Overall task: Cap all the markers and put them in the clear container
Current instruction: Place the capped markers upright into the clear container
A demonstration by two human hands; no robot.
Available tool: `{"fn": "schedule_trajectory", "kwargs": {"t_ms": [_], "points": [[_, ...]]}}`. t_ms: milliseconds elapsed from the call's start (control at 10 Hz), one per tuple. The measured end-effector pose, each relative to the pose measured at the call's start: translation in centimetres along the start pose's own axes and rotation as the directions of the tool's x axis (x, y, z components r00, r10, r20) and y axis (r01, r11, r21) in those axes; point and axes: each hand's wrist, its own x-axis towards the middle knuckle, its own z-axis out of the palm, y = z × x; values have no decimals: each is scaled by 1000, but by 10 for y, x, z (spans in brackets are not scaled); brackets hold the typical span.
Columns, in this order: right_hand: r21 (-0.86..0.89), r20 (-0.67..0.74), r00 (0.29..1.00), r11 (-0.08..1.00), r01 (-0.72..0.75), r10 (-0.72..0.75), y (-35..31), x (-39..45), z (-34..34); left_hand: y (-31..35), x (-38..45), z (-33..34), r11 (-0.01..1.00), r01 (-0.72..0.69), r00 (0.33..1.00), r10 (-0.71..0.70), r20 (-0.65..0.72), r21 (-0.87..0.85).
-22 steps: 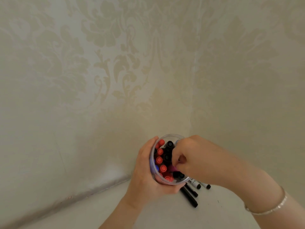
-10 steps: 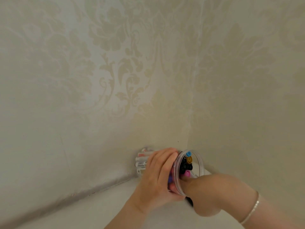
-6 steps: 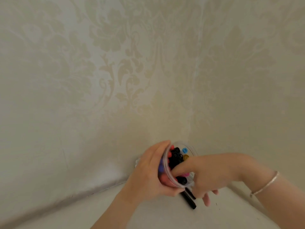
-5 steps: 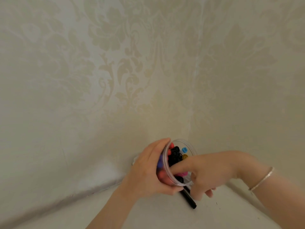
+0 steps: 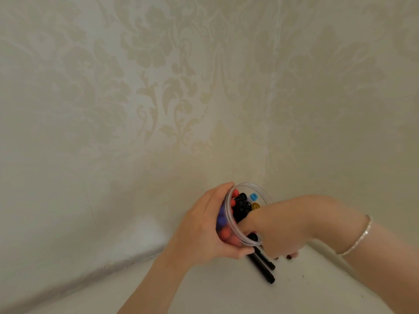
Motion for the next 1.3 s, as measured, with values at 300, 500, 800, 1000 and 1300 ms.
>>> {"fn": "schedule_trajectory", "kwargs": {"t_ms": [300,500,800,1000,1300], "points": [[0,81,989,992,-123,123,33,-85,-52,6,-1,15,961,-143,986,117,122,238],[263,50,999,964,-31,18,7,-94,-105,14,6,-2,993,104,952,-115,284,56],[-340,-435,877,939,49,-203,-21,-83,-106,14,42,-45,959,262,825,-162,542,-111],[-676,-524,707,737,-6,-475,-14,-64,-97,9,50,-60,933,329,712,-144,687,-145],[-435,-648,756,858,-274,-87,-12,-51,-92,0,50,-56,910,387,658,-162,735,-146]]}}
